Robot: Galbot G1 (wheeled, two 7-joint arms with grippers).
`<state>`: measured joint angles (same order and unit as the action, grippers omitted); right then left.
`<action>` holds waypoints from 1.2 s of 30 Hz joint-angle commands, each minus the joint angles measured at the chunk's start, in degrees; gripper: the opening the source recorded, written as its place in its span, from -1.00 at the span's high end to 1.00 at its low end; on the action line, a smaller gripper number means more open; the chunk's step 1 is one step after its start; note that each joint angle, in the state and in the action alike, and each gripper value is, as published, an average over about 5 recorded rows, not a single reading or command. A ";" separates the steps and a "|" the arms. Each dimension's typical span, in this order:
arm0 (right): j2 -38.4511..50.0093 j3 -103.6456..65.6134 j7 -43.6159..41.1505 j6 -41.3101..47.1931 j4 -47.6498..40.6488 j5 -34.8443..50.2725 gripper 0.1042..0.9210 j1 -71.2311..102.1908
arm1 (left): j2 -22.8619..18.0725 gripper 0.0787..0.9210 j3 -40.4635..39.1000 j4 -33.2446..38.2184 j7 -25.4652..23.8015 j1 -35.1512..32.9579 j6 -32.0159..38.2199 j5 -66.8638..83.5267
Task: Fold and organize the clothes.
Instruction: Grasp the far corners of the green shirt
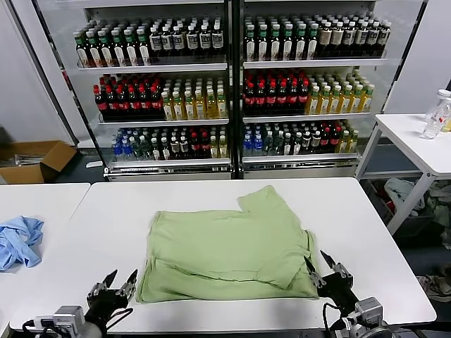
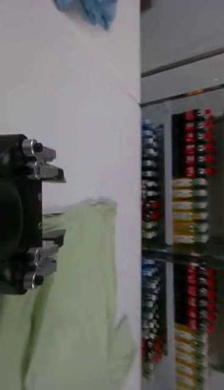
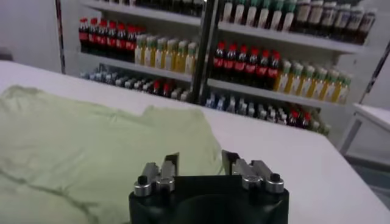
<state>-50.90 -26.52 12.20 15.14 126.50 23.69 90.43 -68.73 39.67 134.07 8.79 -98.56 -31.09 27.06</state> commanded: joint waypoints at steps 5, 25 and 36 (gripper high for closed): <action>-1.86 15.62 3.20 10.93 -15.68 9.70 -0.66 -35.05 | 5.09 -0.60 -4.03 -7.76 -1.63 14.61 1.58 2.98; -16.48 33.37 3.32 17.93 -51.46 18.50 -0.76 -64.13 | 3.40 -0.77 -25.97 -49.39 2.43 54.19 -1.94 3.59; -20.68 32.30 3.27 17.93 -63.38 13.67 -0.76 -67.59 | -1.11 -0.77 -26.61 -60.71 5.73 61.09 -2.07 2.98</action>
<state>-67.68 3.85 15.26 31.77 75.59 38.88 29.50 -67.76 15.55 85.72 12.23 -46.55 -32.94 30.01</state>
